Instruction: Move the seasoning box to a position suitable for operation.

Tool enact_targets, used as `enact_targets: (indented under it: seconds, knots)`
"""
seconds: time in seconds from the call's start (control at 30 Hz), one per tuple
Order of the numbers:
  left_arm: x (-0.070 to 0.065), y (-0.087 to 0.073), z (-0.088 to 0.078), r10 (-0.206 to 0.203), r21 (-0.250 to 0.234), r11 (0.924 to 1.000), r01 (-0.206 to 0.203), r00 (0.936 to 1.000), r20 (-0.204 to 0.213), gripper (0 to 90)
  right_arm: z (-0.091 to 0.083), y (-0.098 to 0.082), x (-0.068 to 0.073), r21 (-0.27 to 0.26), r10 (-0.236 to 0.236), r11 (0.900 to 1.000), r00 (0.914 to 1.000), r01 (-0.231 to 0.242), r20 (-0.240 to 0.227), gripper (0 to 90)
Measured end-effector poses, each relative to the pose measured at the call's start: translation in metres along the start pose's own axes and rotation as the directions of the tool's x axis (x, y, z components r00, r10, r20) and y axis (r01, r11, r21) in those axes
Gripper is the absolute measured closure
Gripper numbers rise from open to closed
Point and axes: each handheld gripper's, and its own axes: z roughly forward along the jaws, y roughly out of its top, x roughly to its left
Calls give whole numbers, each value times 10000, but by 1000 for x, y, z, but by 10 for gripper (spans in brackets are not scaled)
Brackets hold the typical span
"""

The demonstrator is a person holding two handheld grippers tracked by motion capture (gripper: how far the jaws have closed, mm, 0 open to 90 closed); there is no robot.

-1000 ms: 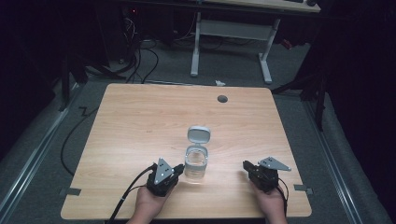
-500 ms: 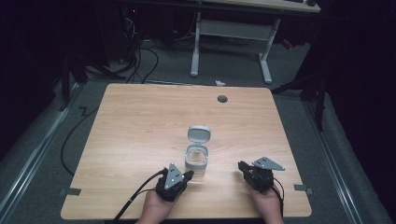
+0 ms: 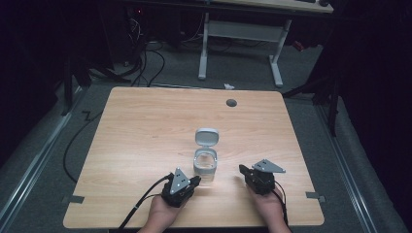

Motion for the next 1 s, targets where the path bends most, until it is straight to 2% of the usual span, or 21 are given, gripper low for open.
enact_targets:
  seconds: [0.03, 0.07, 0.2, 0.37, 0.4, 0.47, 0.53, 0.63, 1.0]
  knots:
    - [-1, -1, 0, 85, 119, 9999, -85, 10000, -3, 858, 5, 6, 1, -19, 94, 10000, 9998, -94, -198, 900]
    - [-1, -2, 0, 151, 95, 9998, -151, 9999, 34, 858, 5, 6, 1, -19, 94, 10000, 9998, -94, -198, 900]
    - [2, 1, -1, -256, 16, 9997, 256, 9997, -40, 856, 13, 19, 7, -187, -74, 9998, 9997, 70, -239, 900]
    - [2, 1, -1, -204, 49, 9998, 205, 9998, -51, 853, 28, 39, 19, -329, -260, 9991, 9992, 249, -316, 900]
    - [2, 1, -1, -228, 93, 9997, 228, 9997, -63, 853, 28, 39, 19, -329, -260, 9991, 9992, 249, -316, 900]
    - [3, 1, -1, -307, 76, 9995, 308, 9995, -95, 851, 33, 51, 24, -438, -391, 9983, 9986, 375, -370, 900]
    - [3, 1, -1, -308, 78, 9995, 309, 9995, -97, 851, 34, 54, 25, -470, -413, 9981, 9984, 395, -380, 900]
    - [3, 1, -1, -302, 113, 9995, 303, 9995, -107, 851, 37, 69, 26, -633, -414, 9972, 9983, 388, -412, 900]
    - [3, 1, -1, -309, 107, 9995, 310, 9995, -78, 851, 38, 92, 28, -1094, -472, 9931, 9975, 413, -522, 900]
